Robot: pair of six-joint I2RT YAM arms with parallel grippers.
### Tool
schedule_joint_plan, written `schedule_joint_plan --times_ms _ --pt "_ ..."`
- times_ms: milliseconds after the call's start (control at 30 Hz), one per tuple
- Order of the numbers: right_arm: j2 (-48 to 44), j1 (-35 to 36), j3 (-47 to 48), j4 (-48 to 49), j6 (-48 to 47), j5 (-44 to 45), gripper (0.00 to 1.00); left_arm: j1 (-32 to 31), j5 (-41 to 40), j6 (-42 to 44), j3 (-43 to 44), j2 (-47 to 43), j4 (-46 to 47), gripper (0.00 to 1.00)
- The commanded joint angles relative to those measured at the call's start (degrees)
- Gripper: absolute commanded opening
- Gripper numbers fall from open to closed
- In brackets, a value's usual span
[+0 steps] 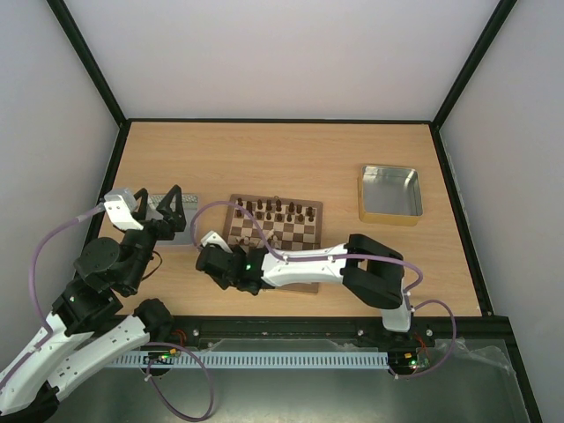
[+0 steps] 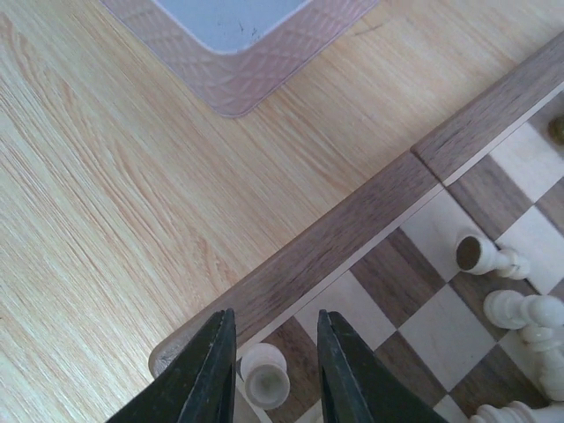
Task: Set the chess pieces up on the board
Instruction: Place the chess piece on the chessboard, then move the chess piece to the chessboard.
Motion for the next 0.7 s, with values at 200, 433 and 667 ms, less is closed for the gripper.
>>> schedule_joint_plan --times_ms 200,433,667 --pt "-7.3 -0.3 0.5 -1.5 4.5 2.7 0.34 0.2 -1.3 0.2 0.9 -0.5 -0.5 0.94" --pt "-12.4 -7.5 -4.9 0.1 14.4 0.3 0.42 0.2 -2.1 -1.5 -1.1 2.2 -1.9 0.94" --pt "-11.8 -13.2 -7.6 -1.5 17.2 -4.2 0.41 0.3 -1.9 -4.2 -1.3 6.9 -4.1 0.94"
